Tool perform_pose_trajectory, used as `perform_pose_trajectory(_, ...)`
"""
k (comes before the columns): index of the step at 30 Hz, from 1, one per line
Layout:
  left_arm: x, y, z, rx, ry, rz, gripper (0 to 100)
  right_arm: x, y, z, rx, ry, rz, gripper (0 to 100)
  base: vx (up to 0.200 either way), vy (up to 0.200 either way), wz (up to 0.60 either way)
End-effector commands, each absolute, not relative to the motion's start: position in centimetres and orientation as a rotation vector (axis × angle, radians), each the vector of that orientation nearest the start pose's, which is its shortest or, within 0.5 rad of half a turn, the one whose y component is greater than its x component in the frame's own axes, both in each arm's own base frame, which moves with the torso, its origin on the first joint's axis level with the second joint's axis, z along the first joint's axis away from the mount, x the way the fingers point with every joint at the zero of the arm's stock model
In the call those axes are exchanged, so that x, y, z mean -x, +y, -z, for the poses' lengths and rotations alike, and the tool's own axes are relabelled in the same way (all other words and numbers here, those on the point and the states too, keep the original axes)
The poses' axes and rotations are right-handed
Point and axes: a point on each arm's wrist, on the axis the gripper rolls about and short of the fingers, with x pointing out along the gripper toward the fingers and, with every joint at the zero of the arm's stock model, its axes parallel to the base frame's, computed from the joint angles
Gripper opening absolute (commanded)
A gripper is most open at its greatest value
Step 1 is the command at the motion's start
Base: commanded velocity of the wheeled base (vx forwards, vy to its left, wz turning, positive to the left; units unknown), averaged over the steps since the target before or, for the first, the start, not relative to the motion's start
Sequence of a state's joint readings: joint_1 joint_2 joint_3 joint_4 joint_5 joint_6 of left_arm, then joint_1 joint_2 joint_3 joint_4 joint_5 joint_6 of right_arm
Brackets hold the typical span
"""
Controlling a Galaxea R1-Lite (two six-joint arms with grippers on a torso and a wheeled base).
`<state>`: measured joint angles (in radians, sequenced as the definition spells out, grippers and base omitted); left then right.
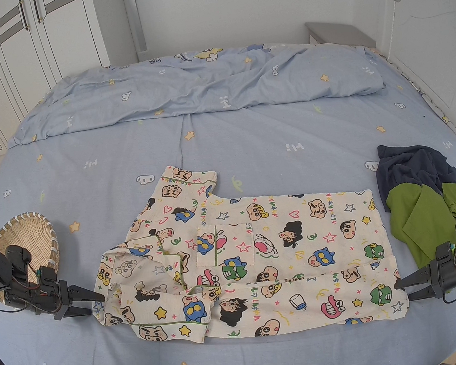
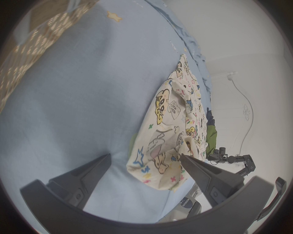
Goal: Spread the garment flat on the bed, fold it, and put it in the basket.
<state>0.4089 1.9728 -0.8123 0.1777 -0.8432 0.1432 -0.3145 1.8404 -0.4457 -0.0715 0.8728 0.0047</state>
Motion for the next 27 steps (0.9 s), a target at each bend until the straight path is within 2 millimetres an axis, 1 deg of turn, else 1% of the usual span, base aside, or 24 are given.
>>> perform_pose_trajectory(1,-26.0,9.6,-8.0,0.627,1.024,0.423,100,-20.3,-5.2,-5.5,-0.719,1.032,-0.468,100,0.0,0.0,0.0)
perform_pose_trajectory(3,-25.7,9.8,-9.1,0.623,1.015,0.409,100,-20.3,-5.2,-6.1,-0.705,1.008,-0.472,100,0.0,0.0,0.0)
perform_pose_trajectory(4,-25.7,9.8,-9.2,0.623,1.015,0.409,100,-20.3,-5.3,-6.2,-0.704,1.005,-0.471,100,0.0,0.0,0.0)
perform_pose_trajectory(5,-25.5,9.9,-10.2,0.621,1.005,0.4,100,-20.2,-5.2,-6.7,-0.689,0.983,-0.474,100,0.0,0.0,0.0)
perform_pose_trajectory(7,-25.1,9.9,-11.4,0.618,0.996,0.393,100,-20.2,-5.2,-7.4,-0.675,0.961,-0.476,100,0.0,0.0,0.0)
perform_pose_trajectory(8,-25.1,9.9,-11.4,0.618,0.996,0.393,100,-20.2,-5.2,-7.4,-0.675,0.961,-0.476,100,0.0,0.0,0.0)
perform_pose_trajectory(9,-24.9,9.9,-12.2,0.615,0.992,0.392,100,-20.2,-5.2,-7.5,-0.672,0.956,-0.477,100,0.0,0.0,0.0)
perform_pose_trajectory(10,-24.8,9.9,-12.5,0.612,0.988,0.39,100,-20.2,-5.2,-7.6,-0.67,0.954,-0.478,100,0.0,0.0,0.0)
perform_pose_trajectory(12,-24.8,9.9,-12.7,0.608,0.982,0.391,100,-20.2,-5.2,-7.7,-0.669,0.952,-0.478,100,0.0,0.0,0.0)
perform_pose_trajectory(13,-24.5,9.7,-13.7,0.582,0.945,0.395,100,-20.3,-5.0,-8.4,-0.643,0.922,-0.492,100,0.0,0.0,0.0)
perform_pose_trajectory(14,-24.5,9.7,-13.7,0.582,0.945,0.395,100,-20.3,-5.0,-8.4,-0.643,0.922,-0.492,100,0.0,0.0,0.0)
perform_pose_trajectory(15,-24.8,9.3,-15.0,0.546,0.9,0.417,100,-20.8,-5.0,-9.8,-0.604,0.869,-0.508,100,0.0,0.0,0.0)
perform_pose_trajectory(17,-25.1,9.1,-15.6,0.535,0.883,0.424,100,-21.2,-4.9,-10.6,-0.579,0.841,-0.514,100,0.0,0.0,0.0)
perform_pose_trajectory(18,-26.0,8.1,-16.6,0.519,0.87,0.457,100,-22.1,-4.7,-11.8,-0.545,0.8,-0.536,100,0.0,0.0,0.0)
perform_pose_trajectory(19,-26.6,7.3,-17.1,0.509,0.864,0.481,100,-22.7,-4.6,-12.5,-0.527,0.779,-0.546,100,0.0,0.0,0.0)
perform_pose_trajectory(22,-28.7,5.0,-19.6,0.507,0.831,0.542,100,-24.6,-3.9,-14.6,-0.468,0.715,-0.592,100,0.0,0.0,0.0)
perform_pose_trajectory(25,-31.2,3.3,-20.6,0.507,0.806,0.594,100,-26.3,-3.1,-16.6,-0.402,0.659,-0.61,100,0.0,0.0,0.0)
perform_pose_trajectory(26,-31.7,3.0,-20.7,0.503,0.796,0.601,100,-26.8,-2.9,-17.1,-0.388,0.647,-0.608,100,0.0,0.0,0.0)
perform_pose_trajectory(27,-31.7,3.0,-20.7,0.503,0.796,0.601,100,-26.8,-2.9,-17.1,-0.388,0.647,-0.608,100,0.0,0.0,0.0)
